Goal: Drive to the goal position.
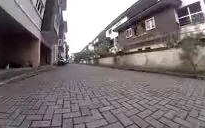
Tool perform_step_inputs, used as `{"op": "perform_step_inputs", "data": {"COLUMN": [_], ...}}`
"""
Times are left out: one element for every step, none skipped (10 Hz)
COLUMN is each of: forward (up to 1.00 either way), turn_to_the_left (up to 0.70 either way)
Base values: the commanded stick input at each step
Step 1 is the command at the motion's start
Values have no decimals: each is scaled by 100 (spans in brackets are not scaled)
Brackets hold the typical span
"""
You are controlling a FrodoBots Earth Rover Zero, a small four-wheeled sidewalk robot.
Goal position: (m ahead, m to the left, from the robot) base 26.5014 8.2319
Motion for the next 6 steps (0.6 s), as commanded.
{"op": "perform_step_inputs", "data": {"forward": [70, 70, 70, 70, 70, 70], "turn_to_the_left": [35, 35, 35, 35, 35, 35]}}
